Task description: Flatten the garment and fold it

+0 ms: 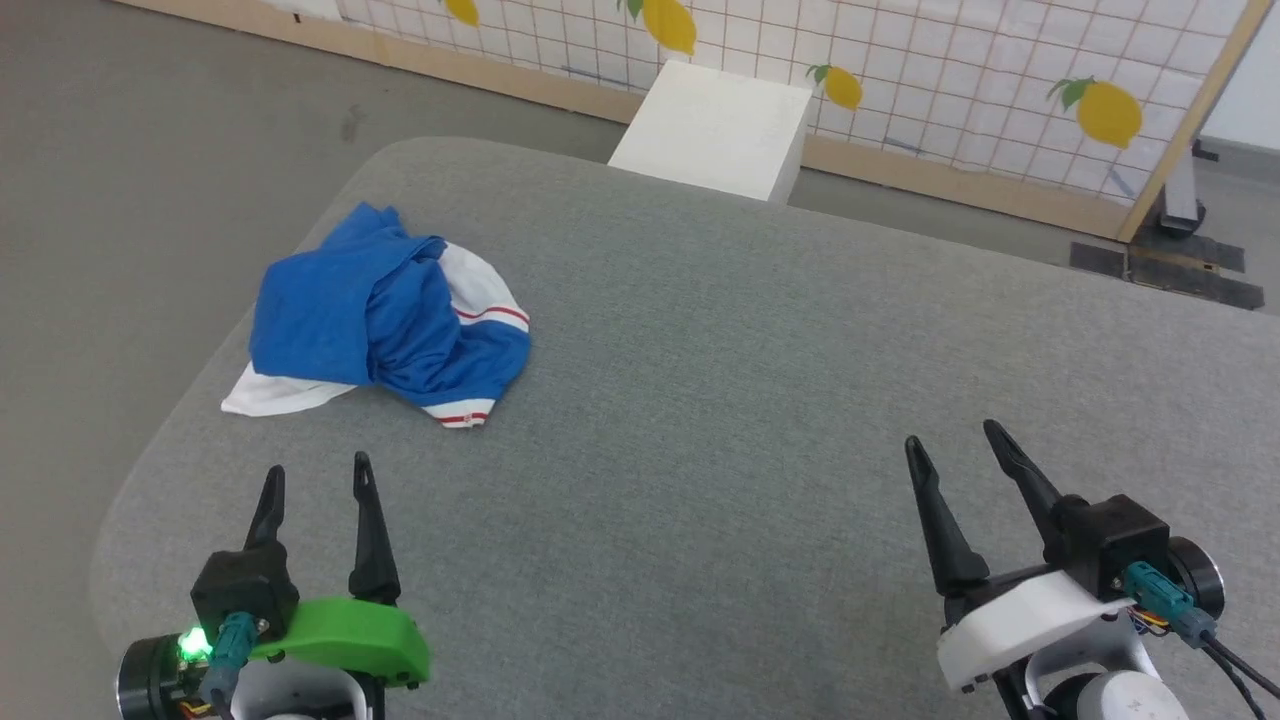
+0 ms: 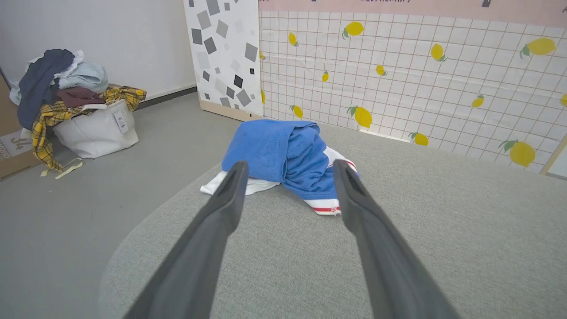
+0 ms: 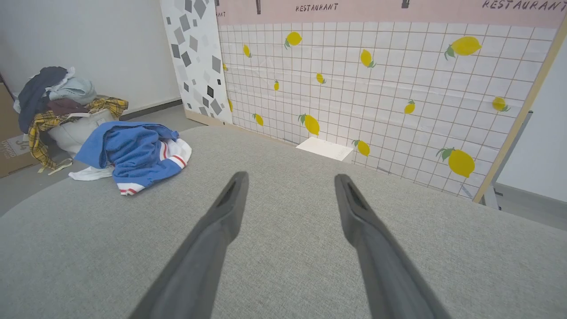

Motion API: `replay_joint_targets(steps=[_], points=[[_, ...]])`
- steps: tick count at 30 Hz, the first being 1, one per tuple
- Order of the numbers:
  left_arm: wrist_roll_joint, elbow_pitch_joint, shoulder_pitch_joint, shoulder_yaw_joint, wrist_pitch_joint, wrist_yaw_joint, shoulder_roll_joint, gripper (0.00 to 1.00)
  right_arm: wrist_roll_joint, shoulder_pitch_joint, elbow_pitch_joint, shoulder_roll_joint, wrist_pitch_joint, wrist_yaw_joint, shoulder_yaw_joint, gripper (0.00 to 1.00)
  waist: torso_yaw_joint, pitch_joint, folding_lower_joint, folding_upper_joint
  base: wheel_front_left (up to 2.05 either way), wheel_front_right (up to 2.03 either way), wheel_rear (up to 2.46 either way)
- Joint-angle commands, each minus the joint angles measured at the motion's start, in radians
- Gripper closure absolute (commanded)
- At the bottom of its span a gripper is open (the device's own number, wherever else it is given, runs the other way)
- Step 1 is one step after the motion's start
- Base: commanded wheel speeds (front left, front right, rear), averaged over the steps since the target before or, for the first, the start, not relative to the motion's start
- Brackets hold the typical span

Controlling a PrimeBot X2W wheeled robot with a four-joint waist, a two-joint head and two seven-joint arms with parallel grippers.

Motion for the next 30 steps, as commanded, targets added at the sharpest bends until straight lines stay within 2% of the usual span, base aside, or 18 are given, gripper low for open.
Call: replay_joint_targets(steps=[1, 30], points=[[-0.013, -0.007, 0.020, -0.001, -0.010, 0.011, 0.009, 0.00, 0.010, -0.017, -0.006, 0.001, -0.011, -0.001, 0.004, 0.00, 0.010, 0.002, 0.0000, 0.0000, 0.00, 0.00, 0.00], [-0.063, -0.051, 0.059, -0.004, -0.055, 0.094, 0.030, 0.00, 0.038, -0.032, -0.011, 0.002, -0.041, -0.001, 0.039, 0.00, 0.159, 0.011, 0.0000, 0.0000, 0.00, 0.00, 0.00]])
